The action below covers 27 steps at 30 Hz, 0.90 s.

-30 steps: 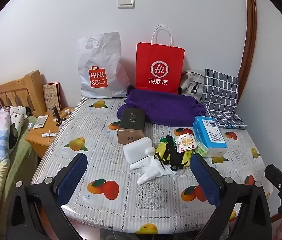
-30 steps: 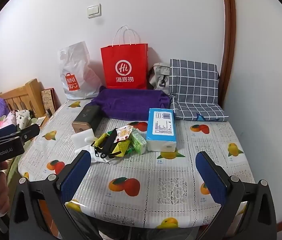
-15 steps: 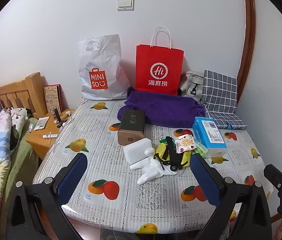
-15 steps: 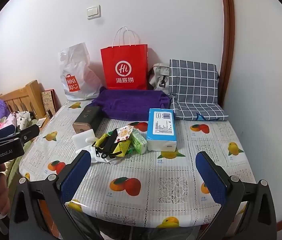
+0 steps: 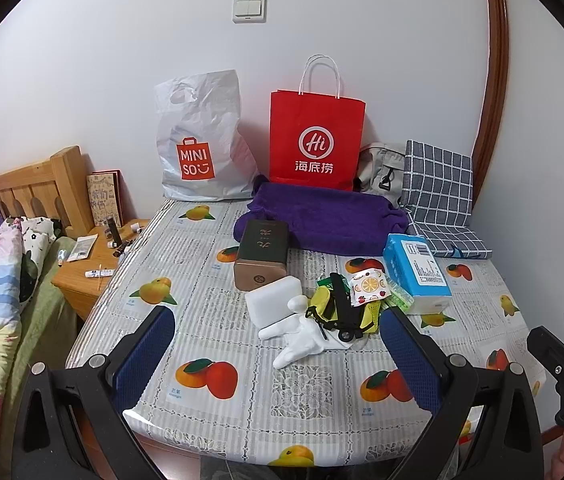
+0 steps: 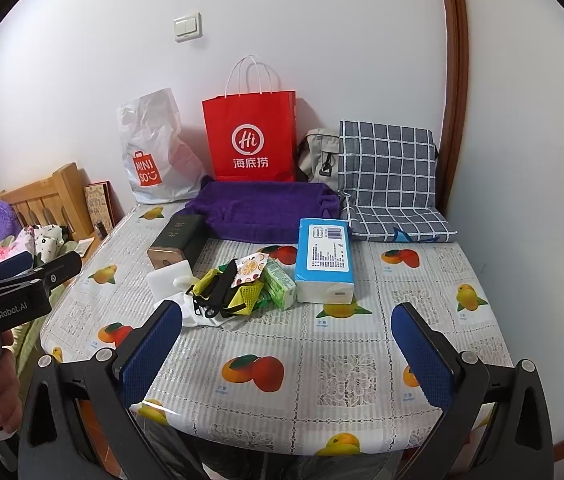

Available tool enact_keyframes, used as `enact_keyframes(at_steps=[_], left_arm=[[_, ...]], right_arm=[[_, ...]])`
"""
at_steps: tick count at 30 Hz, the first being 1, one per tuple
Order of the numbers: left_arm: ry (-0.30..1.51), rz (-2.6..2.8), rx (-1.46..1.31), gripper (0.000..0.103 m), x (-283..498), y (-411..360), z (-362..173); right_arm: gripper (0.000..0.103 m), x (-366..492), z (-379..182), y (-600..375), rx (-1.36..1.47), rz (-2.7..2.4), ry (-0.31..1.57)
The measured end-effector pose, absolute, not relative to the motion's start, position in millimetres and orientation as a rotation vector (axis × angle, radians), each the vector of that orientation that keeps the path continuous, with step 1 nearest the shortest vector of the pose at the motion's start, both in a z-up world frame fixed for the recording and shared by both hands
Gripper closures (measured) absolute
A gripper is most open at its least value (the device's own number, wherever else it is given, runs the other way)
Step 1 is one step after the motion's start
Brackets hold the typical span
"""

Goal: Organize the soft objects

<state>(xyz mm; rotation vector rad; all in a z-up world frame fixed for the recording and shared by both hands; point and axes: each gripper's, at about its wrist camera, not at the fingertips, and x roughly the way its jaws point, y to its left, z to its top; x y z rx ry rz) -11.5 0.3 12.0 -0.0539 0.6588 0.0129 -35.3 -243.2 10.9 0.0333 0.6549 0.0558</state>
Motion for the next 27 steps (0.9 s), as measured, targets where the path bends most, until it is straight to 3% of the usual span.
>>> enact_keyframes(at_steps=[27], left_arm=[[0.655, 0.008, -0.05, 0.0, -12.2, -4.9, 17.4]], right_arm=[[0.0, -34.3, 11.3, -242.9, 0.04, 0.059, 0.65]])
